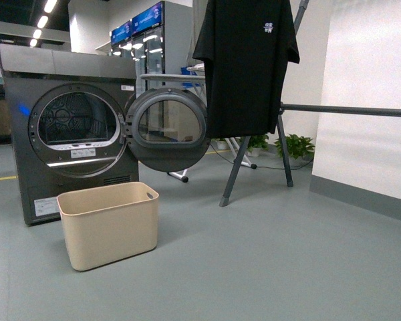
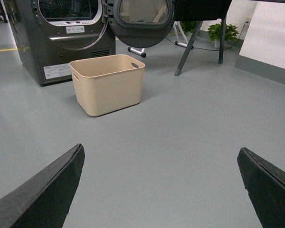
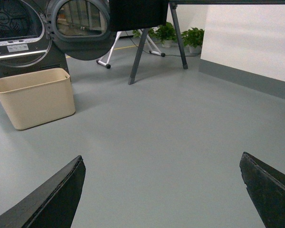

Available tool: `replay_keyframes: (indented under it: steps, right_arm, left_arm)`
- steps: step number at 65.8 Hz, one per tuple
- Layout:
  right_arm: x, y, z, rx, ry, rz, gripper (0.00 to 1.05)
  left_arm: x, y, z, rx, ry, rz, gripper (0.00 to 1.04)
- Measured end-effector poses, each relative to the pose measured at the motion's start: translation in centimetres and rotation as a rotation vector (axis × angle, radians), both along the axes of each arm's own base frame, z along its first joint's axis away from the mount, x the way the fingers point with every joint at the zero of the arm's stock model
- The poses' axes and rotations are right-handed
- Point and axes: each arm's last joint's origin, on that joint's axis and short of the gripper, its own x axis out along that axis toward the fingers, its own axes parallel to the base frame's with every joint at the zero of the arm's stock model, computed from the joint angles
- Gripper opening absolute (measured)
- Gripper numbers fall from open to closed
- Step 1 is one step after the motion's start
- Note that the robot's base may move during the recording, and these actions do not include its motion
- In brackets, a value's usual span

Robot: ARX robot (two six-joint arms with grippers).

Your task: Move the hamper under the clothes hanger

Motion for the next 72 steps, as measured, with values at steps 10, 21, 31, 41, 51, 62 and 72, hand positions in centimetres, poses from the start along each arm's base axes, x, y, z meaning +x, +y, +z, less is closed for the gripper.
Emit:
replay_keyframes:
  steps: [10,21,31,41,51,62,72]
  right_arm:
    - [0.0,0.0,0.0,0.0,0.0,0.0,0.97]
    - [0.0,0.0,0.02,0.0,-0.001,0.0,0.97]
    - [0.0,0.0,0.0,0.0,0.0,0.0,0.97]
    - [0.0,0.0,0.0,0.0,0.0,0.0,0.97]
    - [0.0,0.0,0.0,0.0,0.0,0.0,0.97]
    - [0.0,0.0,0.0,0.0,0.0,0.0,0.97]
    - [0.0,0.0,0.0,0.0,0.0,0.0,0.97]
  left_arm:
    - [0.0,0.0,0.0,0.0,0.0,0.0,0.98]
    - [0.0,0.0,0.0,0.0,0.0,0.0,0.98]
    - [0.0,0.0,0.0,0.0,0.0,0.0,0.98]
    - [0.0,0.0,0.0,0.0,0.0,0.0,0.98]
    - [0.0,0.0,0.0,0.0,0.0,0.0,0.98]
    - [0.0,0.0,0.0,0.0,0.0,0.0,0.98]
    - [0.01,0.0,-0.01,0.0,0.001,0.0,0.98]
